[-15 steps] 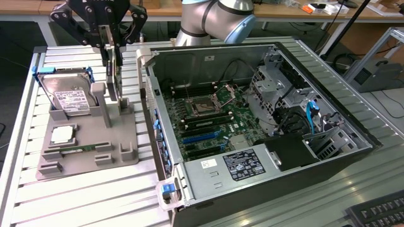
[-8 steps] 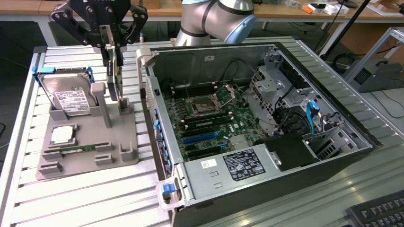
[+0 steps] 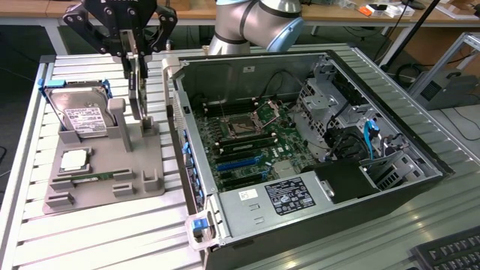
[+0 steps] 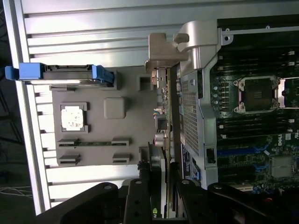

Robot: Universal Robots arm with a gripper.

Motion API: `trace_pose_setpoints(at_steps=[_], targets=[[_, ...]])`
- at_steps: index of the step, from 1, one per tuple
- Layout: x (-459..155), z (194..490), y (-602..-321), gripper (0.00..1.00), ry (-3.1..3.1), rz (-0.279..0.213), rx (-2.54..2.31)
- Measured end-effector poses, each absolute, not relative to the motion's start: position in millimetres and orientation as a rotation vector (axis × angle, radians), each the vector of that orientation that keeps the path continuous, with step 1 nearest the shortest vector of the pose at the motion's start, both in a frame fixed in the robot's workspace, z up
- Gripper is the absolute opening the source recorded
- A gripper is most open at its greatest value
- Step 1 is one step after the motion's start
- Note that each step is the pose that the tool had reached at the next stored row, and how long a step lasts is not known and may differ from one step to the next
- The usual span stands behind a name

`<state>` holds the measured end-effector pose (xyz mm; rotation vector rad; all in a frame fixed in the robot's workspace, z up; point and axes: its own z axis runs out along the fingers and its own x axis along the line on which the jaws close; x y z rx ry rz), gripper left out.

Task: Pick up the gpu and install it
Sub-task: 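Pick up the gpu and move the gpu toward the slot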

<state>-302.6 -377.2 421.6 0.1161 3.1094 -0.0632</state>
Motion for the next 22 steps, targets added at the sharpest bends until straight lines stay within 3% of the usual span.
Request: trace_pose_setpoints(at_steps=[22], targets=[[-292, 422, -377, 0.27, 3.109, -0.064, 0.116]])
